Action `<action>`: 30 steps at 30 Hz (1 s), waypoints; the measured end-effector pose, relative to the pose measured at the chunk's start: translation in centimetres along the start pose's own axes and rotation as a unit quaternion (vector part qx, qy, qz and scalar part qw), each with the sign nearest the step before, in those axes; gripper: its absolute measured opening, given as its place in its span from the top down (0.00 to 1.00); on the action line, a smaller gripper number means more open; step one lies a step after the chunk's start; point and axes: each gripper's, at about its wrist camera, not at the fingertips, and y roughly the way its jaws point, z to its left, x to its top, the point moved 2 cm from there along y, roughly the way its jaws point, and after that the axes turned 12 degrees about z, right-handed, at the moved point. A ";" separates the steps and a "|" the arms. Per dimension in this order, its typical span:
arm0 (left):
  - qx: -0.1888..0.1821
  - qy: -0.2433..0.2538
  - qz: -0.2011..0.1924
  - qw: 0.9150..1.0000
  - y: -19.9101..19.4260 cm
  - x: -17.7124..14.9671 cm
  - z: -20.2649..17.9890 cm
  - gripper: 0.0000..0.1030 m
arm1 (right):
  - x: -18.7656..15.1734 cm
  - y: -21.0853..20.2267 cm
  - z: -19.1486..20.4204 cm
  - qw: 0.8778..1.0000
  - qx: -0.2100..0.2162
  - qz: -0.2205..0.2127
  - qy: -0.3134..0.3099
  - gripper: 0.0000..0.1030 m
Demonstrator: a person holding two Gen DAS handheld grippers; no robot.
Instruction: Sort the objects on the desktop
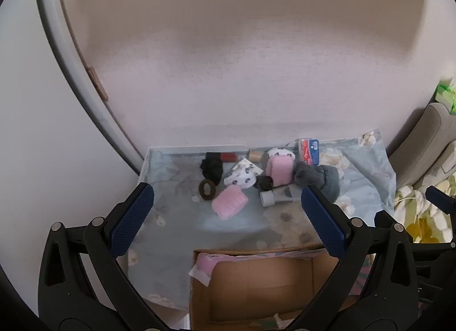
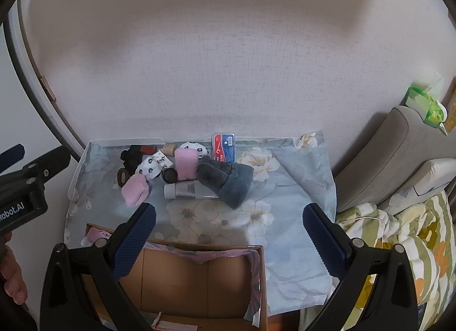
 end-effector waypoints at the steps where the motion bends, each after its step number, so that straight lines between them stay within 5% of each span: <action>1: -0.001 -0.001 -0.001 1.000 -0.1 0.0 0.0 0.00 | 0.0 0.0 0.0 1.000 -0.001 0.000 0.000 0.00; 18: -0.062 -0.031 0.014 0.997 -0.1 -0.6 0.8 0.00 | -0.6 -0.2 0.4 1.000 -0.008 -0.007 0.015 0.00; 30: -0.058 -0.041 0.011 0.997 -0.1 -0.7 1.3 0.00 | -0.8 -0.5 0.1 0.999 -0.005 -0.012 0.034 0.00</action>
